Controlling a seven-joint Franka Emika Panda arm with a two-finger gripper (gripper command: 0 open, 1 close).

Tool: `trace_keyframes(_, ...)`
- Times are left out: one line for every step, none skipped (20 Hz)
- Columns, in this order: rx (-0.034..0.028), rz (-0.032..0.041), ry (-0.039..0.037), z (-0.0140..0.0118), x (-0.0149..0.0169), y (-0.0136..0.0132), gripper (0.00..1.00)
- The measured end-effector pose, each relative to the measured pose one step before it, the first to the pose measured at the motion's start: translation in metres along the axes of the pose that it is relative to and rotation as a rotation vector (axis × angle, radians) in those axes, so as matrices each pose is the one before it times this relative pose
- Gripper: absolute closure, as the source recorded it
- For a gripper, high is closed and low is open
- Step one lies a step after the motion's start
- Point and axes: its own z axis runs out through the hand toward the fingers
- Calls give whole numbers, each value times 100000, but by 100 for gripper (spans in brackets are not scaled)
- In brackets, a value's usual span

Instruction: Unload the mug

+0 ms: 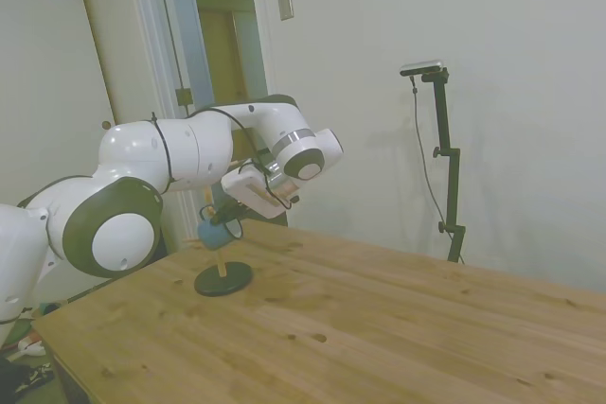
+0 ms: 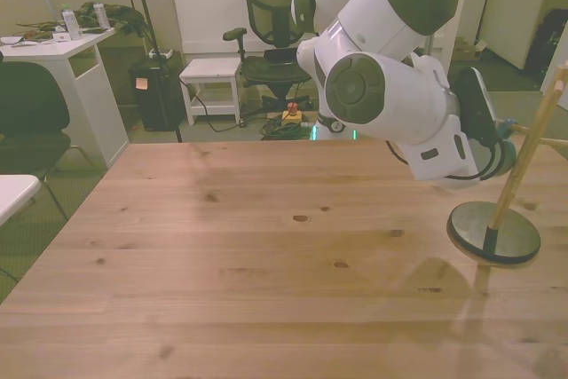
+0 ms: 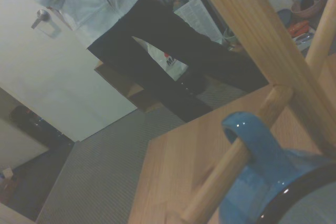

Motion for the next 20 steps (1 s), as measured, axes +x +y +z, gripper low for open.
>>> trace_keyframes(353, -317, -107, -15, -5, -136, 100)
trace_keyframes(353, -311, -38, -14, 3, -121, 100)
trace_keyframes(274, -293, 96, -23, 17, -103, 100)
trace_keyframes(248, -277, 139, -26, 21, -94, 100)
trace_keyframes(145, -191, 101, -34, 5, -68, 100)
trace_keyframes(60, -133, 52, -37, -6, -55, 100)
trace_keyframes(36, -107, 61, -35, -5, -43, 100)
trace_keyframes(62, -98, 57, -39, -12, -37, 100)
trace_keyframes(180, -95, -35, -30, -29, -37, 100)
trace_keyframes(108, -64, 7, -68, -53, -28, 100)
trace_keyframes(190, -36, -48, -93, -94, -17, 100)
trace_keyframes(137, 46, -34, -104, -111, 15, 100)
trace_keyframes(88, 105, 106, -121, -112, 53, 100)
trace_keyframes(132, 110, 178, -147, -129, 65, 100)
trace_keyframes(119, 111, 230, -160, -132, 68, 100)
trace_keyframes(128, 106, 231, -167, -139, 62, 100)
trace_keyframes(71, 147, 248, -180, -150, 77, 100)
trace_keyframes(34, 177, 291, -194, -157, 90, 100)
trace_keyframes(37, 174, 268, -196, -163, 82, 100)
trace_keyframes(41, 186, 196, -211, -193, 61, 100)
